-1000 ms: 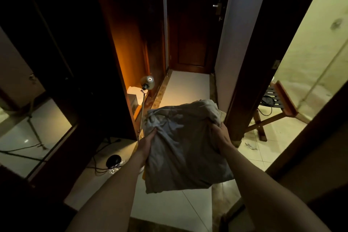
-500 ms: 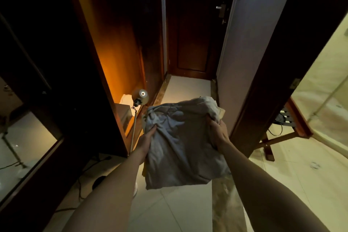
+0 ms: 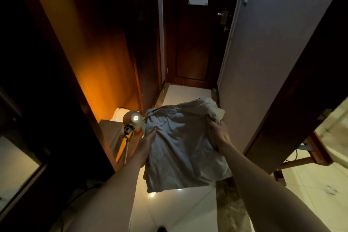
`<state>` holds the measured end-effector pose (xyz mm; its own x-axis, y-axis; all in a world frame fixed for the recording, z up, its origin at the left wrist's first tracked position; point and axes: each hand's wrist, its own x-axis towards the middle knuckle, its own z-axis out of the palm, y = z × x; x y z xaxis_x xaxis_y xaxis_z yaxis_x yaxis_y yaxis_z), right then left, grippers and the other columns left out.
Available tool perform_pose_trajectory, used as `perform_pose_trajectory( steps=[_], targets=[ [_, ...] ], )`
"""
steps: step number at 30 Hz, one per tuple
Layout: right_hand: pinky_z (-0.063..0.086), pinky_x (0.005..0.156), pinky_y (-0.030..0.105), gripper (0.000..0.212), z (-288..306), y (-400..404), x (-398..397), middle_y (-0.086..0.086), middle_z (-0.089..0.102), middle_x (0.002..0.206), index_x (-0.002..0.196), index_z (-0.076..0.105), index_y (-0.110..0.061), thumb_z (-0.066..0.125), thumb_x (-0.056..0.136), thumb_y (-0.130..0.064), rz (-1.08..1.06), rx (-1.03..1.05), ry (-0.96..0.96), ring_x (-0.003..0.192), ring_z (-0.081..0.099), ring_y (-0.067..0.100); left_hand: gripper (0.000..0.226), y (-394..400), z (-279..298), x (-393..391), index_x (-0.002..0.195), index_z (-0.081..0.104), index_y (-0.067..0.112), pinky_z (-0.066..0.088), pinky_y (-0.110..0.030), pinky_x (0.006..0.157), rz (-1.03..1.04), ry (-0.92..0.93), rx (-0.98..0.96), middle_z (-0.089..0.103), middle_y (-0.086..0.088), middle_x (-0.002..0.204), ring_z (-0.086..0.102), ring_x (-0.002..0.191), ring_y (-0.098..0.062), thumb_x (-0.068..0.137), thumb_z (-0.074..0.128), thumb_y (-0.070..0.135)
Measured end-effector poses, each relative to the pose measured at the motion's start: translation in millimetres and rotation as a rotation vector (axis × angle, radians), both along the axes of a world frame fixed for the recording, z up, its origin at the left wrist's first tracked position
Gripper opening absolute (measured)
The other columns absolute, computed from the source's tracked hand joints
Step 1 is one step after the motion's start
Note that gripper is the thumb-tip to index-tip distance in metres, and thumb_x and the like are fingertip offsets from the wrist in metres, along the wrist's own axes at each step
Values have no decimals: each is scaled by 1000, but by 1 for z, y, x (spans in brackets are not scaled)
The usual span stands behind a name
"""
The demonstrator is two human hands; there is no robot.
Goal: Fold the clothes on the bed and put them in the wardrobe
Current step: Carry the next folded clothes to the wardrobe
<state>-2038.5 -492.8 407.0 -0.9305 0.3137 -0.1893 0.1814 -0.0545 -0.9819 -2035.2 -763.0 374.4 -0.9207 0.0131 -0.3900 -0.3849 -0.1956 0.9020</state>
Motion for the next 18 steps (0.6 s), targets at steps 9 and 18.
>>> perform_pose_trajectory(
  steps=[9,18],
  targets=[
    [49,98,42,65,6,-12,-137,9,60,127,139,49,-14,70,82,-37,-55,-42,0,112,59,26,38,-8,12,-146,103,54,24,48,-38,84,-73,-93,-43,61,-9,106,60,96,-26,85,60,57],
    [52,97,47,64,-14,4,-260,3,68,118,126,60,-24,76,68,-47,-42,-50,-11,107,65,24,46,-3,6,-254,113,56,28,46,-49,97,-113,-87,-43,63,-8,116,61,107,-30,82,62,60]
  ],
)
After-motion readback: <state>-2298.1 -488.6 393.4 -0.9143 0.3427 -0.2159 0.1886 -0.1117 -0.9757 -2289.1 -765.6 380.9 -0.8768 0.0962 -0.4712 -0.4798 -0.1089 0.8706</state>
